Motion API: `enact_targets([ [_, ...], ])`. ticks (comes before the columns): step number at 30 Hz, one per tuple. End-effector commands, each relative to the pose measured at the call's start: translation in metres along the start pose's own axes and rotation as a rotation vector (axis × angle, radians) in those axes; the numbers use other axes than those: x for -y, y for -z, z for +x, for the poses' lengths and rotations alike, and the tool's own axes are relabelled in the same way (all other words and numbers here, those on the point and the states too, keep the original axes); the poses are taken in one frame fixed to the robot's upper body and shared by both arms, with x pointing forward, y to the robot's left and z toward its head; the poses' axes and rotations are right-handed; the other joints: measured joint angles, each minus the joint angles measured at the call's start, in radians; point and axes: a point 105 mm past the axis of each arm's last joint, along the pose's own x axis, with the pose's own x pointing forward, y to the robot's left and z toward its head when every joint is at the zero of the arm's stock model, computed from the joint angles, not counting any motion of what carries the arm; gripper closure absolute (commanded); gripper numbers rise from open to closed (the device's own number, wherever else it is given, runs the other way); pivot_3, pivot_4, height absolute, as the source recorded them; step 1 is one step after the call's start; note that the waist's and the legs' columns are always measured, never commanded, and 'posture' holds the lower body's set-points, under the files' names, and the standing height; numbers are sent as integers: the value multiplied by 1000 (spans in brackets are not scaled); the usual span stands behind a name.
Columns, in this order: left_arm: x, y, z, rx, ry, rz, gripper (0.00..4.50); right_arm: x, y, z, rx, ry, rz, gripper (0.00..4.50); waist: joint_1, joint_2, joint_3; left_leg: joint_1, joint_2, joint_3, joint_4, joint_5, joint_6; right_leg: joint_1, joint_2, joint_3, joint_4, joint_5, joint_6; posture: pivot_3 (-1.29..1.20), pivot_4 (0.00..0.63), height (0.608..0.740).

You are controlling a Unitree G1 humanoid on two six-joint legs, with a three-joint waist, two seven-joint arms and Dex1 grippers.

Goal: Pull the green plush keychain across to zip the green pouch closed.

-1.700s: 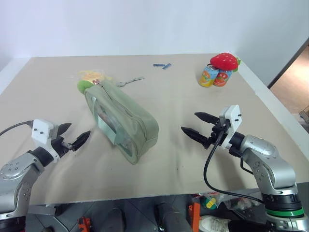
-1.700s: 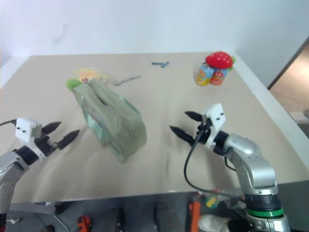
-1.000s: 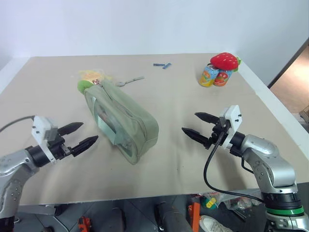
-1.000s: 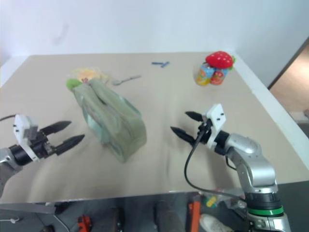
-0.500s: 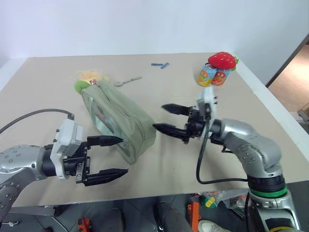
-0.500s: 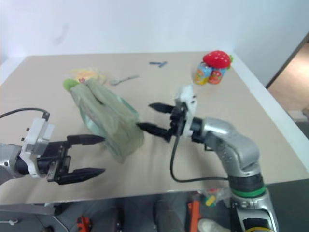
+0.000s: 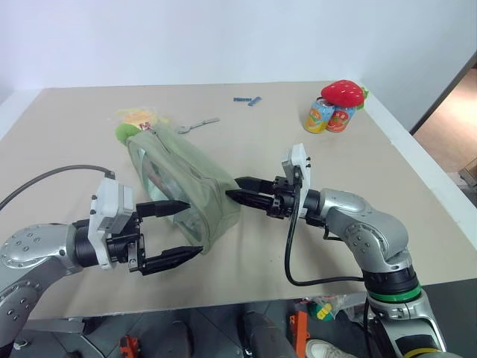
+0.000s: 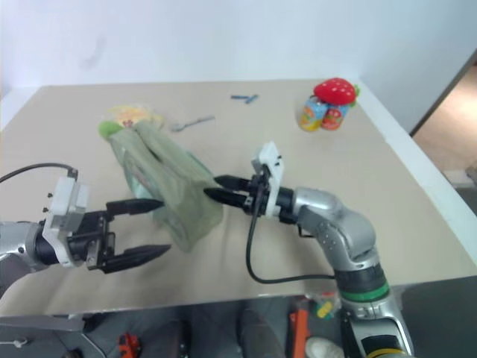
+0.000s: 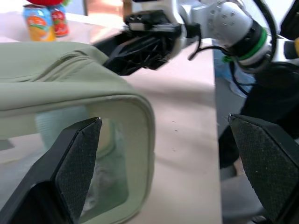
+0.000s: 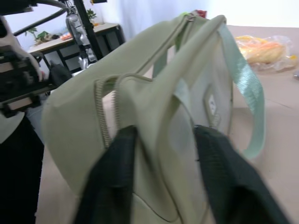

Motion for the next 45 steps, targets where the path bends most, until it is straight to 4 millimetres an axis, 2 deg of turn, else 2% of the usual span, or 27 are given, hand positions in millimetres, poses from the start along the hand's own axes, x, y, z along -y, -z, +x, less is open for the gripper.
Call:
enact_targets([
  [1,-1,-11,-1,30,-37,65,0,-8,-4,4,13,-46,-12,4288,0,0,0,0,0,0,0,0,0,0,0,0,0,0,0,0,150,740],
  [2,-1,-10,-1,28,-39,65,0,-9,-4,4,11,-53,-23,4465,0,0,0,0,0,0,0,0,0,0,0,0,0,0,0,0,150,740],
  [6,-3,-10,0,31,-57,69,0,-7,-8,4,1,-64,-86,4465,0,0,0,0,0,0,0,0,0,0,0,0,0,0,0,0,150,740],
  [8,-4,-10,1,34,-63,69,0,1,-16,-2,-12,-68,-117,4465,0,0,0,0,0,0,0,0,0,0,0,0,0,0,0,0,150,740],
  [14,-9,-9,4,42,-97,83,0,48,-36,-32,-141,-51,-328,4465,0,0,0,0,-1,1,1,0,0,0,-1,1,0,0,0,0,150,740],
  [18,-9,-11,8,55,-97,92,0,69,-37,-45,-230,-60,-427,4465,1,0,0,0,-1,1,0,0,0,0,-1,1,0,0,0,0,150,740],
  [20,-9,-12,10,59,-98,96,0,76,-34,-49,-260,-75,-423,4465,1,0,0,0,-1,1,0,-1,1,0,0,1,0,0,0,0,150,740],
  [23,-8,-11,13,57,-96,97,0,82,-37,-53,-245,-64,-409,3469,0,0,0,0,-1,1,-1,-1,1,0,0,1,0,0,0,0,150,740],
  [25,-7,-10,13,54,-94,97,0,84,-46,-53,-203,-41,-414,2776,0,0,0,0,-1,1,-1,-1,1,0,0,1,0,0,1,0,150,740],
  [26,-7,-10,14,53,-94,96,0,85,-58,-56,-154,-6,-402,2453,0,0,0,0,-1,1,-1,-1,1,0,0,1,0,0,1,0,150,740],
  [28,-8,-11,14,52,-94,97,0,83,-77,-63,-74,54,-391,1718,1,1,1,0,-1,1,-1,-1,1,0,0,1,0,0,1,0,150,740],
  [29,-8,-11,14,52,-93,97,0,81,-85,-67,-38,88,-380,1524,1,1,1,0,-1,1,-1,0,1,0,0,1,0,0,1,0,150,740],
  [30,-8,-11,14,51,-92,97,0,79,-90,-71,-11,114,-377,1004,1,1,1,-1,-1,1,-1,0,1,0,0,1,0,0,1,0,150,740],
  [33,-8,-11,14,48,-86,97,0,64,-97,-76,30,150,-371,30,1,1,1,0,-1,0,-1,-1,1,0,0,1,0,1,1,0,150,740],
  [36,-6,-10,15,38,-51,96,0,35,-87,-73,15,158,-373,30,4,2,1,0,-1,-2,-1,-1,1,1,0,0,0,0,2,0,150,740],
  [40,-4,-11,18,36,-16,100,0,1,-54,-58,-59,111,-321,30,2,2,2,0,-1,-1,-1,-1,0,0,0,0,1,0,1,0,150,740],
  [43,-7,-11,20,34,-9,108,0,-12,-32,-46,-64,116,-289,30,1,2,1,1,-1,-1,0,-1,0,0,0,0,1,-1,0,0,150,740],
  [45,-8,-11,21,33,-6,112,0,-11,-26,-42,-58,147,-279,30,0,2,1,1,-1,-1,0,0,0,1,0,0,1,0,1,0,150,740],
])
